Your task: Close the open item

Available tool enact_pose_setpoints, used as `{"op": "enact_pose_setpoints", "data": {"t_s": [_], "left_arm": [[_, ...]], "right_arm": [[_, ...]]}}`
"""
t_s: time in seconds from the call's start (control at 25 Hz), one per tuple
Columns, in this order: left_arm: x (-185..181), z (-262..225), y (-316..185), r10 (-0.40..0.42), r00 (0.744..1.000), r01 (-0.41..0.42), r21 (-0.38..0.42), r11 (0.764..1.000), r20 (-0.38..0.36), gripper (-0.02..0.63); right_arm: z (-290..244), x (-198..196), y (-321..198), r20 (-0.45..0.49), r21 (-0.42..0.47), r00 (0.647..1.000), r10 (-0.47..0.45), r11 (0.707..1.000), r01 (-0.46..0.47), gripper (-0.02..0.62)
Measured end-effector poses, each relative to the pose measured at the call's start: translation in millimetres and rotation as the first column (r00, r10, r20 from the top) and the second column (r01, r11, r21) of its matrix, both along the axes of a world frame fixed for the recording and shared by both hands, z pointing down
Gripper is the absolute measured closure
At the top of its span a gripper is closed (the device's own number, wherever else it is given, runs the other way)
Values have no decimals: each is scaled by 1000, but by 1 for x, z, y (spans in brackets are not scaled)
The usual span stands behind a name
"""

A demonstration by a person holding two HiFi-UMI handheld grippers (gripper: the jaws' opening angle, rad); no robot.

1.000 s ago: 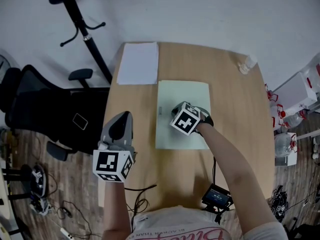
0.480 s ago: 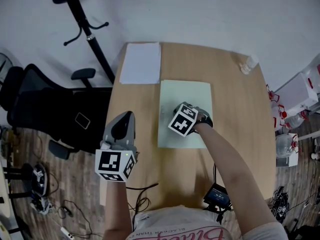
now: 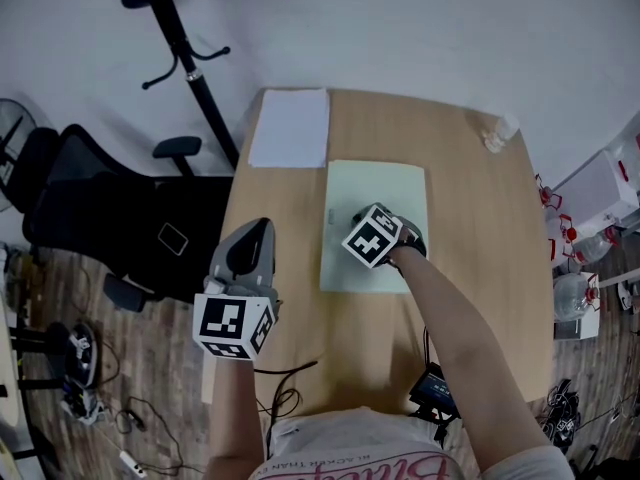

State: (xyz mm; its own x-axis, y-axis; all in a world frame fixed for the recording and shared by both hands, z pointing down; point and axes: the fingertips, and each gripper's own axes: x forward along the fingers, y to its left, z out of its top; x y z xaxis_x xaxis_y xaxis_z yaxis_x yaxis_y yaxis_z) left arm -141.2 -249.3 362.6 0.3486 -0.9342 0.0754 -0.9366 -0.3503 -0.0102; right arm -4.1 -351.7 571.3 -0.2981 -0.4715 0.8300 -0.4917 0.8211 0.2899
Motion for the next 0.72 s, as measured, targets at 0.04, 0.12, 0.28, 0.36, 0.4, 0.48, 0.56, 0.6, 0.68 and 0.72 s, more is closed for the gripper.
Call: {"op": "enact_pose_setpoints", "data": {"t_s": [0.04,0.12,0.28,0.36,0.4,0.48,0.56,0.6,0.68,0.72], "left_arm": [[1,-2,1,1,1000,-1,4,1000,3,592],[2,-8,4,3,1000,-3,15,1000,8,592],[2,-19,11,4,1000,-5,37,999,14,592],[4,-24,13,5,1000,-6,48,999,17,592],[6,-26,15,6,1000,-7,53,999,19,592],[8,-31,17,10,1000,-11,65,998,21,592],[11,-36,21,13,1000,-15,76,997,25,592],[12,-38,23,15,1000,-17,81,997,27,592],[16,-43,26,20,999,-23,93,995,32,592],[18,-45,28,23,999,-26,99,995,34,592]], "right_arm": [[-2,0,0,21,1,1000,11,1000,-11,595],[-8,-1,2,52,5,999,9,1000,-9,594],[-21,-6,14,71,30,997,-38,999,36,594],[-26,-4,18,70,37,997,-42,999,40,594],[-29,-3,19,73,38,996,-42,999,39,594],[-35,-1,23,80,38,996,-41,999,38,594],[-43,1,27,87,44,995,-43,998,39,594],[-46,3,29,90,48,995,-44,998,40,594],[-54,6,33,99,59,994,-43,998,38,594],[-59,8,35,104,65,994,-43,997,36,594]]}}
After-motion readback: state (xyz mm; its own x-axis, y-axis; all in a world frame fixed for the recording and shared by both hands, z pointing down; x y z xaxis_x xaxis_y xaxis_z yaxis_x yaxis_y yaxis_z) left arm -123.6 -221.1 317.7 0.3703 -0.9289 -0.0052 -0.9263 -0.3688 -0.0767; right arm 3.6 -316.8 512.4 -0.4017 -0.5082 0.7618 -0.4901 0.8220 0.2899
